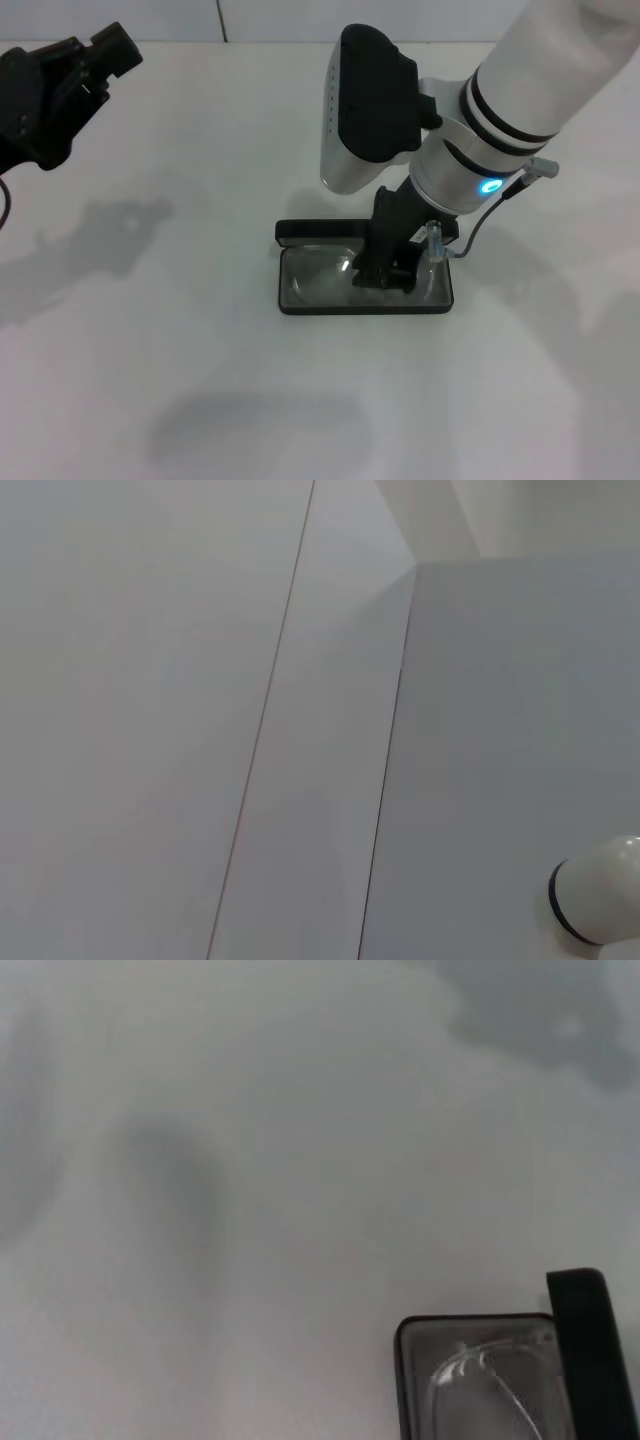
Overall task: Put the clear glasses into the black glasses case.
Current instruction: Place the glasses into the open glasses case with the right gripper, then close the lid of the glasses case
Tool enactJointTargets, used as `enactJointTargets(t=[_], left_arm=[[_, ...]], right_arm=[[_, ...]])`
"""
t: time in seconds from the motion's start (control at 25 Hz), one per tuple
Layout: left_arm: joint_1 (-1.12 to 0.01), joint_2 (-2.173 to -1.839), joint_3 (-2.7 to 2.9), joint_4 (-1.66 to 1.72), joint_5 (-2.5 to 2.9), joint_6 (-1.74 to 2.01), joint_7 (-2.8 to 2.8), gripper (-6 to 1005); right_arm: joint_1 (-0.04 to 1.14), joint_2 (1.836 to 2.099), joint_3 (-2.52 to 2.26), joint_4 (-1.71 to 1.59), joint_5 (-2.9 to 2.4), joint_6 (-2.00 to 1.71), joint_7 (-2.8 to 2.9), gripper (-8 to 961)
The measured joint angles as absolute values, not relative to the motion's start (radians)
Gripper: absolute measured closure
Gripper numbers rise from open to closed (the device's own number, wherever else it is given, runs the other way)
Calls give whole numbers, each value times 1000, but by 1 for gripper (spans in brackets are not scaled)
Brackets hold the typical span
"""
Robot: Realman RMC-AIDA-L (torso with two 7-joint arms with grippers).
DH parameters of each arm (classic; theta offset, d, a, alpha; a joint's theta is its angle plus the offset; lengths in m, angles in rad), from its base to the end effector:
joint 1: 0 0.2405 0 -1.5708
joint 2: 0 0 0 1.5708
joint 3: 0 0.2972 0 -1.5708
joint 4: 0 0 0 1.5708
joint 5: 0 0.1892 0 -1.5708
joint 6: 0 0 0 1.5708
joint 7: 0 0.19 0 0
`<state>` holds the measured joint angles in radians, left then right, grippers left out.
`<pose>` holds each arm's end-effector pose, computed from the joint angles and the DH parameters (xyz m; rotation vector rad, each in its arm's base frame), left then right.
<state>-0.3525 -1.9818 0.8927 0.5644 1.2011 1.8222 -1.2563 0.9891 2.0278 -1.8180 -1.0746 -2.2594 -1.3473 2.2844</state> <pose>-0.2366 0.3113 0.0415 -2.3236 -0.3873 -1.4690 0.1194 0.3779 -0.1418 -3.0113 -0.0346 -0.6046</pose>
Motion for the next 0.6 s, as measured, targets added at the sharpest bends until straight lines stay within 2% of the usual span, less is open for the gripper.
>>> enactJointTargets(t=[0.24,0.6], left_arm=[[-350,-1982,893,564,1201,1823,-1256,923],[-350,-1982,893,564,1201,1827,-1256,922]], right_arm=[[965,2028,-1817,-1124,-2263,-1355,2284,829],[861,2027,-1817,-1284,-2272,-1383,2284,828]])
